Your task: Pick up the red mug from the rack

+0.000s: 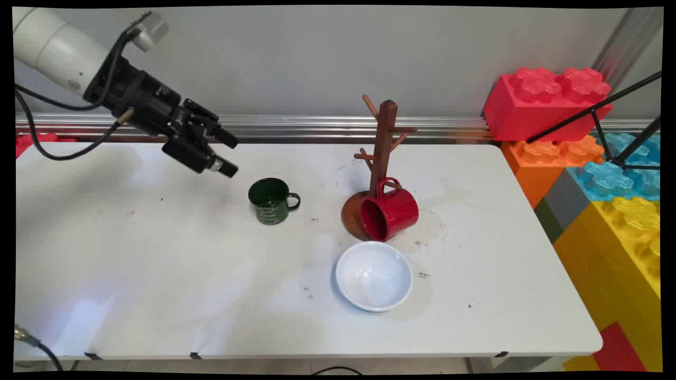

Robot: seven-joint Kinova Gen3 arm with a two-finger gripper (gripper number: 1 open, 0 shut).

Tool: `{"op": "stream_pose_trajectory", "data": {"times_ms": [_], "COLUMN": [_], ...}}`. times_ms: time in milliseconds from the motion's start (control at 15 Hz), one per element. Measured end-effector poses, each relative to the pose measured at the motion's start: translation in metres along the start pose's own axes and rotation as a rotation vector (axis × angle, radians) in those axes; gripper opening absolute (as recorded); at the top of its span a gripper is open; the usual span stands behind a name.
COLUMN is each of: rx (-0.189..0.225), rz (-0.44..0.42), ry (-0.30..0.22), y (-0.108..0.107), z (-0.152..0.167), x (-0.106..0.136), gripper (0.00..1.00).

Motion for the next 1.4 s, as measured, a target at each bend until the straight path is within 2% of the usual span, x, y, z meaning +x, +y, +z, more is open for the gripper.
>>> {"op": "stream_pose_trajectory", "data": {"times_ms": [200,400,667,1000,1400], "rx": [-0.007,-0.015,-0.046,-0.049,-0.052], "rz": [-0.098,-0.184,-0.29,-0.364,-0.471], "ry": [0.084,0.141,0.213,0.25,0.251], "y": [0.014,0.024,0.038,0.045,0.057], "z": [0.007,0.019,0.047,0.085,0.142], "x": [0.003,0.004,0.006,0.007,0.004], "gripper": [1.0,1.0,1.0,1.0,1.0]}}
